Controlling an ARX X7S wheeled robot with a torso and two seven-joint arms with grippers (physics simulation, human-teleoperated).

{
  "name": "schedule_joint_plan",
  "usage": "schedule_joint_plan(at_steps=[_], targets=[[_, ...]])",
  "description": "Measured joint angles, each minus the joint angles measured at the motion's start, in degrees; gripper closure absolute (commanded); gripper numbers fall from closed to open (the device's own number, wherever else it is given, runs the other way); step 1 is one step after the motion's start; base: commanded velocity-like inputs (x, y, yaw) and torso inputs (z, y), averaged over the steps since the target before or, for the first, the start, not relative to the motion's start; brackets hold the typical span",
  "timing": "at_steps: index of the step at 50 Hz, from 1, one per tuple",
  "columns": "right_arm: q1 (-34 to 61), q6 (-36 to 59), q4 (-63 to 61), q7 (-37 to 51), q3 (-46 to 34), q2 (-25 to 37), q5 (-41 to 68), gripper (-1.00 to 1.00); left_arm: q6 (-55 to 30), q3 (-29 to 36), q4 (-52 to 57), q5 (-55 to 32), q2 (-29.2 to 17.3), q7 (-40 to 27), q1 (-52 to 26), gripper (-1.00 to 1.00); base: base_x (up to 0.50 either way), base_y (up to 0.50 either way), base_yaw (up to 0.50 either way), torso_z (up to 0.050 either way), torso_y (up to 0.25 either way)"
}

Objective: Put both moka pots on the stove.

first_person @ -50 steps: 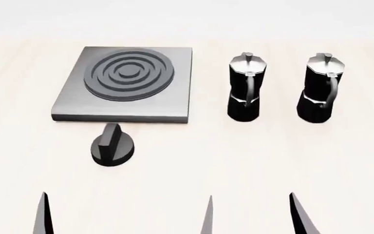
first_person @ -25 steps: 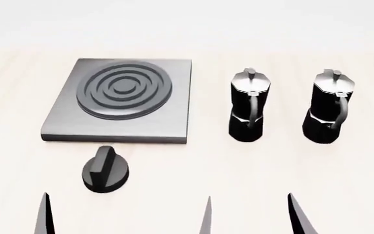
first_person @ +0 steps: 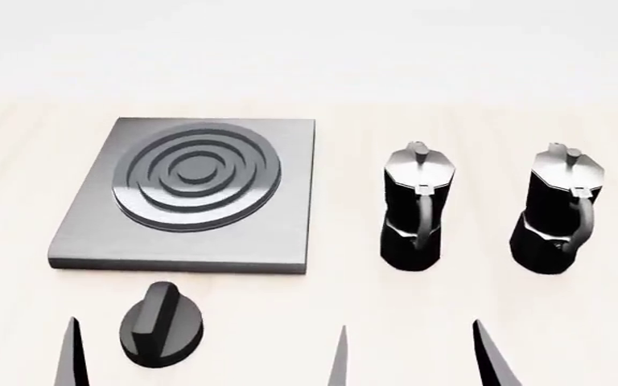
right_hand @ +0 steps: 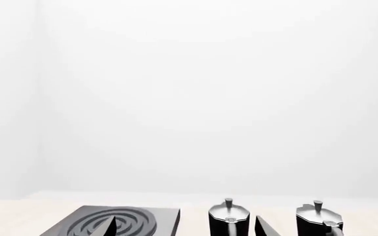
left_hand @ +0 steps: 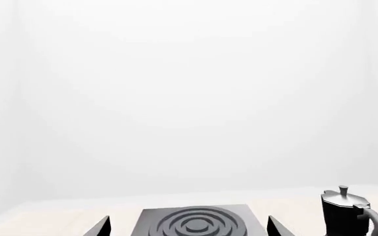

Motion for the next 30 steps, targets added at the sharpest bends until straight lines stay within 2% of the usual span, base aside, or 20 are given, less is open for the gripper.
schedule_joint_plan(at_steps=[21, 30], targets=[[0.11, -0.15, 0.03, 0.81, -0.57, 0.77, 0.31, -1.00, 0.12, 0.52, 0.01, -0.35, -0.72, -0.83, -0.11, -1.00, 0.19, 0.00, 0.00, 0.000, 0.001], [0.10, -0.89, 0.47, 1.10, -0.66, 0.87, 0.79, -1.00, 0.57, 0.87, -0.46, -0.47, -0.98, -1.21, -0.14, -1.00, 0.00, 0.00, 0.00, 0.000, 0.000]])
